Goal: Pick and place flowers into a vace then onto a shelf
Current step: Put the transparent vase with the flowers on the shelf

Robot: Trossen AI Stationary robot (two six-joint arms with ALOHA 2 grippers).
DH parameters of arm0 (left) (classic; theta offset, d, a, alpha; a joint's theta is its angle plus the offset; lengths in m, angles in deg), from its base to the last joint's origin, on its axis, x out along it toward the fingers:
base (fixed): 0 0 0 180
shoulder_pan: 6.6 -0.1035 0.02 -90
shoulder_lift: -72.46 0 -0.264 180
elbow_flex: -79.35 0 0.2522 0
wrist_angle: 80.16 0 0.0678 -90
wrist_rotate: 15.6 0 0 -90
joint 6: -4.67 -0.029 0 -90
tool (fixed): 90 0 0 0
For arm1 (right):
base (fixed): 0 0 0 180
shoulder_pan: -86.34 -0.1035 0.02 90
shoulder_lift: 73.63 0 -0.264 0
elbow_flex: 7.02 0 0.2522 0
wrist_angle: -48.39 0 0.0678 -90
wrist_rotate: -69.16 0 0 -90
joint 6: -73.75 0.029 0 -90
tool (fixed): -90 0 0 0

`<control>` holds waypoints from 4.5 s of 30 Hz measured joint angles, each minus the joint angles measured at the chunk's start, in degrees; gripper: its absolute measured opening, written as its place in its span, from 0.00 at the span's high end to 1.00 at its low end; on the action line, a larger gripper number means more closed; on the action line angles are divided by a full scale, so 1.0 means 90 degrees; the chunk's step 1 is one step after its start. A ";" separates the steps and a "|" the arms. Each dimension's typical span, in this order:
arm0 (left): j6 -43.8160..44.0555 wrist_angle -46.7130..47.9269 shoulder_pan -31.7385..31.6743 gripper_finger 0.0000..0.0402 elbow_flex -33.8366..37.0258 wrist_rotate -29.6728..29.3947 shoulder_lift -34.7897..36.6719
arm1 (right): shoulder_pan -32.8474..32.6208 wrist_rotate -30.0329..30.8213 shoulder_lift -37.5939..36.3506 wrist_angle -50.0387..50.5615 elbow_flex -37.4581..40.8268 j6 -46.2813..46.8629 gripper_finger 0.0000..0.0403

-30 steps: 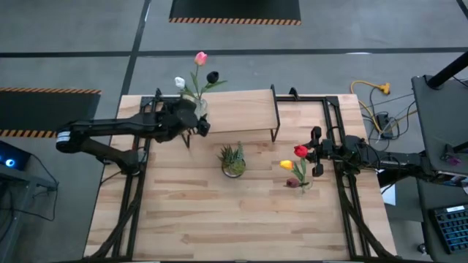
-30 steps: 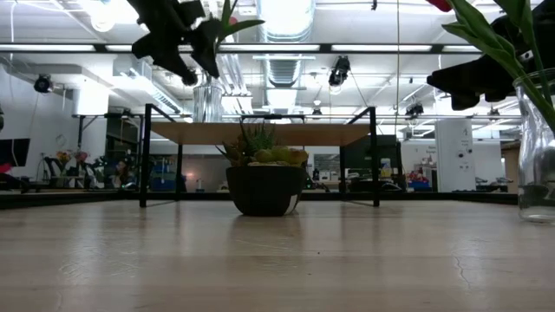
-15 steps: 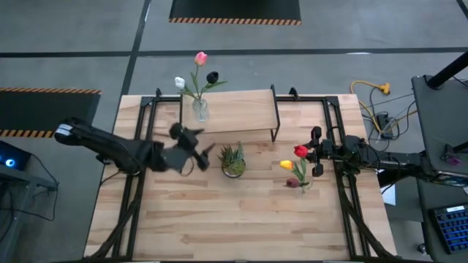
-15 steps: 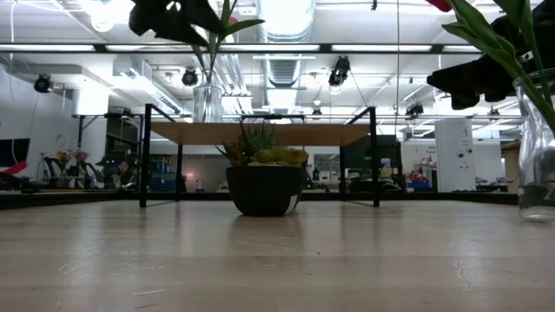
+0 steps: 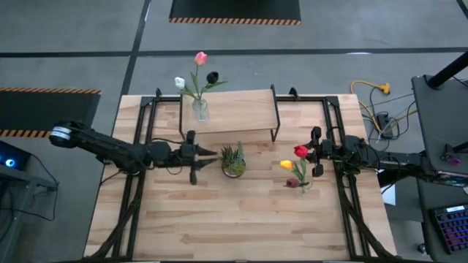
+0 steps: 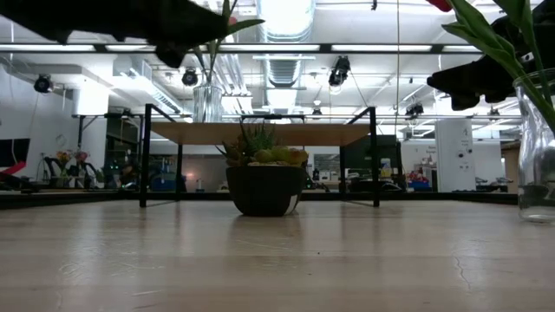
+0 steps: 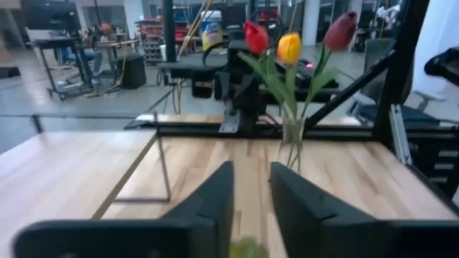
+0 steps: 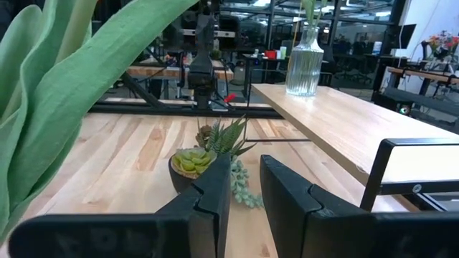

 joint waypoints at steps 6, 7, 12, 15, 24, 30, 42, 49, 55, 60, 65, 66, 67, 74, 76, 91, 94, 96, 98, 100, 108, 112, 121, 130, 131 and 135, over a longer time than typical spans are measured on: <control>0.0014 0.0092 0.0039 0.99 0.0973 -0.0069 0.1386 | 0.0002 0.0004 0.0000 0.0000 0.0000 -0.0006 0.83; 0.0029 0.0081 0.0039 0.99 0.1136 -0.0114 0.1608 | 0.0002 0.0004 -0.0005 -0.0005 0.0000 -0.0006 0.83; 0.0068 -0.0007 0.0036 1.00 0.1840 -0.0161 0.2571 | 0.0000 -0.0029 -0.0024 -0.0122 0.0002 0.0146 0.83; 0.0066 -0.0062 0.0036 1.00 0.2134 -0.0161 0.3015 | 0.0000 -0.0027 -0.0017 -0.0204 0.0002 0.0197 0.83; 0.0071 -0.0098 0.0036 1.00 0.2912 -0.0158 0.3782 | 0.0000 -0.0009 -0.0015 -0.0197 0.0002 0.0874 0.80; 0.0177 0.0077 0.0036 1.00 0.2909 -0.0152 0.3775 | 0.0000 0.0000 -0.0012 -0.0201 -0.0048 0.0803 0.63; 0.0175 0.0097 0.0036 1.00 0.2946 -0.0153 0.3725 | 0.0002 0.0209 -0.0012 0.1873 -0.2124 0.0731 0.32; 0.0173 0.0100 0.0036 1.00 0.2951 -0.0153 0.3725 | 0.0000 0.0174 -0.0015 0.4021 -0.3567 0.1324 0.32; 0.0243 0.0100 0.0036 1.00 0.2953 -0.0153 0.3725 | 0.0000 -0.0044 -0.0012 0.5322 -0.4454 0.1493 0.32; 0.0287 0.0102 0.0036 1.00 0.2955 -0.0153 0.3722 | 0.0000 -0.0229 -0.0015 0.6522 -0.4821 0.2008 0.33; 0.0287 0.0107 0.0036 1.00 0.2958 -0.0153 0.3722 | 0.0000 -0.0233 -0.0015 0.7282 -0.4842 0.2256 0.33; 0.0287 0.0107 0.0036 1.00 0.2958 -0.0155 0.3722 | 0.0000 -0.0234 -0.0015 0.7357 -0.4817 0.2322 0.33; 0.0287 0.0107 0.0036 1.00 0.2958 -0.0167 0.3722 | 0.0000 -0.0241 -0.0015 0.7411 -0.4794 0.2394 0.33; 0.0290 0.0124 0.0036 1.00 0.2960 -0.0345 0.3722 | 0.0000 -0.1220 -0.0012 0.7999 -0.4770 0.3006 0.33; 0.0290 0.0124 0.0036 1.00 0.2960 -0.0345 0.3722 | 0.0000 -0.1332 -0.0012 0.8178 -0.4766 0.3052 0.33; 0.0290 0.0124 0.0036 1.00 0.2963 -0.0347 0.3720 | 0.0000 -0.1923 -0.0007 0.7993 -0.4075 0.3175 0.33; 0.0290 0.0124 0.0036 1.00 0.2963 -0.0348 0.3722 | 0.0002 -0.2085 0.0002 0.7952 -0.4075 0.3183 0.33; 0.0290 0.0124 0.0036 1.00 0.2963 -0.0348 0.3722 | 0.0002 -0.2130 0.0035 0.7837 -0.4075 0.3216 0.33; 0.0290 0.0124 0.0036 1.00 0.2963 -0.0348 0.3722 | 0.0001 -0.2173 0.0121 0.7545 -0.4075 0.3207 0.33; 0.0290 0.0124 0.0034 1.00 0.2963 -0.0348 0.3722 | 0.0000 -0.2203 0.0270 0.7052 -0.4076 0.3072 0.33; 0.0290 0.0124 0.0034 1.00 0.2964 -0.0347 0.3722 | -0.0005 -0.2344 0.1444 0.6834 -0.4226 0.2477 0.34; 0.0290 0.0125 0.0034 1.00 0.2965 -0.0346 0.3722 | -0.0017 -0.2342 0.1757 0.7436 -0.4566 0.2319 0.34; 0.0290 0.0295 0.0034 1.00 0.2965 -0.0345 0.3720 | -0.0017 -0.2346 0.1607 0.7701 -0.4720 0.2983 0.34; 0.0290 0.0412 0.0034 1.00 0.2965 -0.0345 0.3722 | -0.0026 -0.2842 0.2288 0.6902 -0.4709 0.3005 0.34; 0.0290 0.0413 0.0034 1.00 0.2965 -0.0345 0.3722 | -0.0070 -0.2900 0.2393 0.6887 -0.4711 0.3007 0.34; 0.0290 0.0413 0.0034 1.00 0.2965 -0.0345 0.3722 | -0.0354 -0.2624 0.2699 0.7326 -0.4827 0.2904 0.34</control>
